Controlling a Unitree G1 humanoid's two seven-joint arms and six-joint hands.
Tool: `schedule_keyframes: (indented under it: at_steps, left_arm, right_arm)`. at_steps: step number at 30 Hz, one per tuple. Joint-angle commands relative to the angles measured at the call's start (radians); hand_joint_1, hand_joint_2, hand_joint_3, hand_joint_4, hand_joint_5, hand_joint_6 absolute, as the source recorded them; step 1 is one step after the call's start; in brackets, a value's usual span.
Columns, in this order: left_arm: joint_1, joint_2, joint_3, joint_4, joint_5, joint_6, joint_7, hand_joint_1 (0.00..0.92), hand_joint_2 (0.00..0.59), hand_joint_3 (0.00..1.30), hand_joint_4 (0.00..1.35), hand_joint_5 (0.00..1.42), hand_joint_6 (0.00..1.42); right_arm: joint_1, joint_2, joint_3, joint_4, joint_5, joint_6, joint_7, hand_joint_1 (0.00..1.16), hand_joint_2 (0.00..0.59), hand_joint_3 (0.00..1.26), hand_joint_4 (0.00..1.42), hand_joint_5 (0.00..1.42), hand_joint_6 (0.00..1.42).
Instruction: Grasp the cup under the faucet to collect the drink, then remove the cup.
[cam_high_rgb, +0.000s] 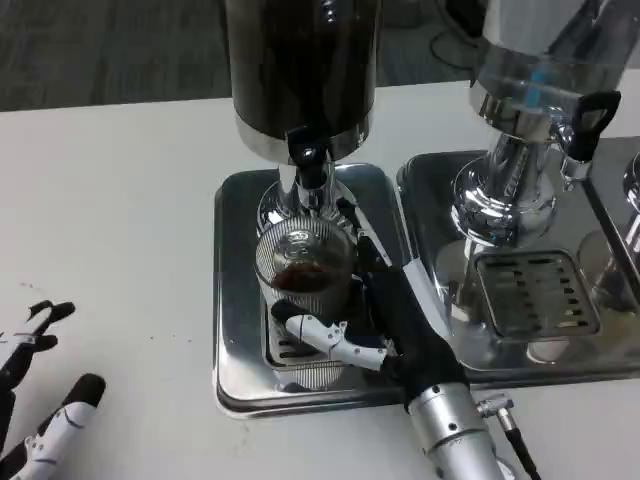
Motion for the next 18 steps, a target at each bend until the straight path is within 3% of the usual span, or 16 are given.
schedule_keyframes:
  at_steps: [1, 6, 18]
  left_arm:
    - [0.010, 0.009, 0.005, -0.003, -0.025, -0.001, 0.008, 0.000, 0.218, 0.24, 0.12, 0.26, 0.09]
    - [0.013, 0.012, 0.003, 0.000, -0.031, 0.000, 0.011, 0.000, 0.219, 0.25, 0.13, 0.26, 0.09]
    - [0.013, 0.014, 0.006, -0.005, -0.034, 0.004, 0.012, 0.000, 0.219, 0.25, 0.13, 0.26, 0.09]
  right_arm:
    - [0.014, 0.006, 0.029, 0.015, -0.044, 0.024, -0.023, 0.86, 0.161, 0.14, 0.26, 0.29, 0.45]
    - [0.012, 0.016, 0.016, 0.025, -0.034, 0.027, -0.042, 0.89, 0.170, 0.26, 0.36, 0.36, 0.54]
    - [-0.003, 0.017, 0.023, 0.057, -0.051, -0.032, -0.114, 0.93, 0.182, 0.39, 0.47, 0.49, 0.68]
